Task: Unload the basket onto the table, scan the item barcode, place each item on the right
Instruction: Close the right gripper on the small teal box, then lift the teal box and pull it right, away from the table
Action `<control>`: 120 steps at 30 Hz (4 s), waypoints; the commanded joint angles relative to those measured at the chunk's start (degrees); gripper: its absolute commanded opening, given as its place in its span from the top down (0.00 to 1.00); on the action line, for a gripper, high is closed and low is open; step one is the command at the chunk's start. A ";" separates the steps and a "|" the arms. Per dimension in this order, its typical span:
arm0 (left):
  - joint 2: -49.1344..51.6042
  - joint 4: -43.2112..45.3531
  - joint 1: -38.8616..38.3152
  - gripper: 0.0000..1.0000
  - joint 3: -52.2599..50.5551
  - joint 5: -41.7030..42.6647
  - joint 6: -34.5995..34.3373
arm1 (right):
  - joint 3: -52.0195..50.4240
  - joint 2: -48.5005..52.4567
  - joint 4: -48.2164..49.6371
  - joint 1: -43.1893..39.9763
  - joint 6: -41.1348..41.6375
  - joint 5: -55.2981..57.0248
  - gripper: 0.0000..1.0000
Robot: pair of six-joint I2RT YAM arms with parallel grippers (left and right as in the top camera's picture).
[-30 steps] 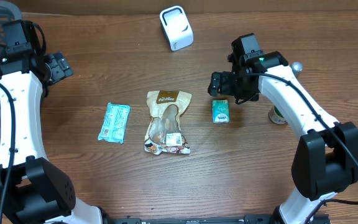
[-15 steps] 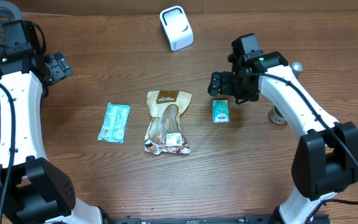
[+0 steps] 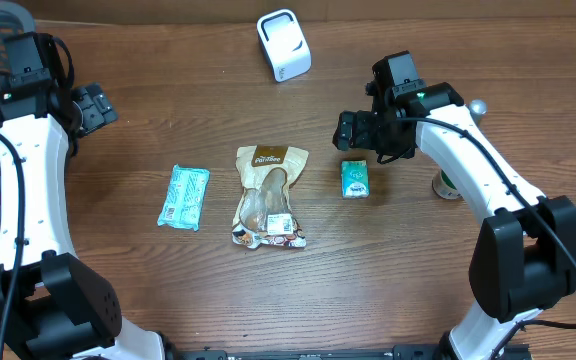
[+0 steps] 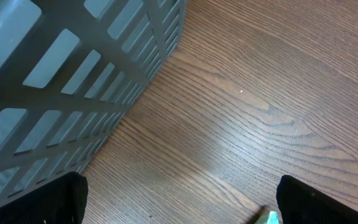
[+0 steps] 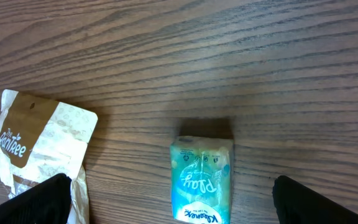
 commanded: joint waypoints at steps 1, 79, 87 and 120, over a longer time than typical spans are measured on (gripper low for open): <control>-0.52 0.13 -0.11 0.00 1.01 -0.74 0.66 | 0.76 -0.74 -0.02 -0.04 -0.24 -0.07 0.00; -0.52 0.13 -0.15 0.00 1.01 -0.74 0.66 | -14.40 -0.74 10.23 -0.09 -3.23 -2.03 0.56; -0.52 0.13 -0.15 0.01 1.01 -0.74 0.66 | -17.40 -0.74 13.05 -0.15 -3.21 -1.77 0.62; -0.52 0.13 -0.15 0.00 1.01 -0.74 0.66 | -18.23 -0.74 13.77 -0.09 -2.60 -0.09 0.78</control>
